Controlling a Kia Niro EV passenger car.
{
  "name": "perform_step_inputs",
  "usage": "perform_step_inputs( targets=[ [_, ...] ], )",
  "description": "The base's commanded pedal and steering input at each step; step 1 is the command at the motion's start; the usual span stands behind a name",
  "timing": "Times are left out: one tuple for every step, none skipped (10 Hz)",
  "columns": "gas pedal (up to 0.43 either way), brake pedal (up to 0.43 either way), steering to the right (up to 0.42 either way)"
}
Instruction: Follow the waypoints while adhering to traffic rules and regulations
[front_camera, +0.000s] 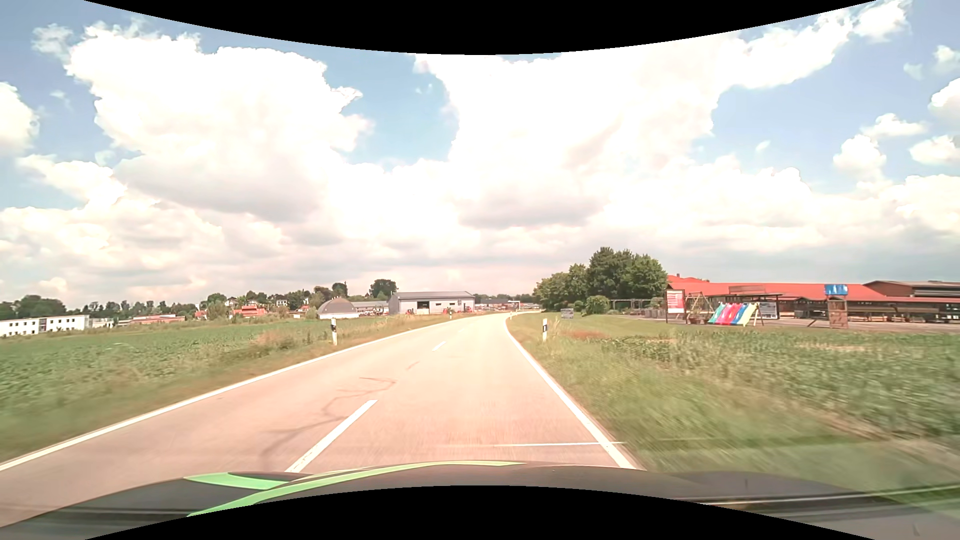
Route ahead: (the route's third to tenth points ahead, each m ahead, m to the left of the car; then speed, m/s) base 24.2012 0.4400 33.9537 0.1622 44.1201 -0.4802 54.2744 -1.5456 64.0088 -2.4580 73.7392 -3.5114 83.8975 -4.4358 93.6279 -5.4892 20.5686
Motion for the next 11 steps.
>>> perform_step_inputs(
  targets=[
    [0.087,0.000,0.003],
    [0.087,0.000,0.004],
    [0.067,0.000,0.003],
    [0.000,0.000,0.004],
    [0.000,0.000,0.004],
    [0.000,0.000,0.004],
    [0.000,0.000,0.004],
    [0.000,0.000,0.004],
    [0.000,0.000,0.005],
    [0.000,0.000,0.006],
    [0.000,0.000,0.006]
  ],
)
